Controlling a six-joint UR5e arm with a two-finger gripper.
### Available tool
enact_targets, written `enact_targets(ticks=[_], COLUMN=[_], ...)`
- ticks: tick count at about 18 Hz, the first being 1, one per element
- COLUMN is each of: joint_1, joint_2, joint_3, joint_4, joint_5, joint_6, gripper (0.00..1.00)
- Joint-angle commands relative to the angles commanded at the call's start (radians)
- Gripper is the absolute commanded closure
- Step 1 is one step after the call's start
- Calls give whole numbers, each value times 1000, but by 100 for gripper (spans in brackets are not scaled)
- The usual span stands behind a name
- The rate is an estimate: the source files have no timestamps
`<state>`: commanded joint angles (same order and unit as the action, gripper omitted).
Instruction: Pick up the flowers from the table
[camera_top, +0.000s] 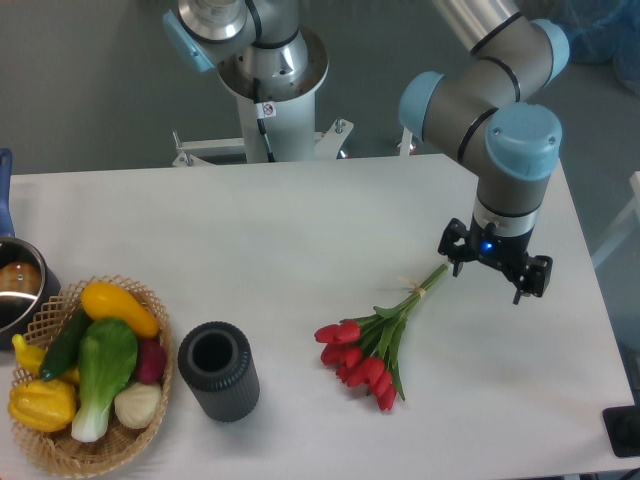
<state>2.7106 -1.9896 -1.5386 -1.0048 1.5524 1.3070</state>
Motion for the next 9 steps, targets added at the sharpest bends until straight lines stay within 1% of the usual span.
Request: enact_targets(ticks=[5,6,8,9], joint_1=[-17,-26,-37,-47], joint_2=[9,15,40,47], joint_3=[-15,-26,-67,-92], joint_4=[-3,-3,0,24], joint_5=[-8,-9,-18,-34], joint_6=[-11,-15,-24,-38], gripper=[0,0,0,0])
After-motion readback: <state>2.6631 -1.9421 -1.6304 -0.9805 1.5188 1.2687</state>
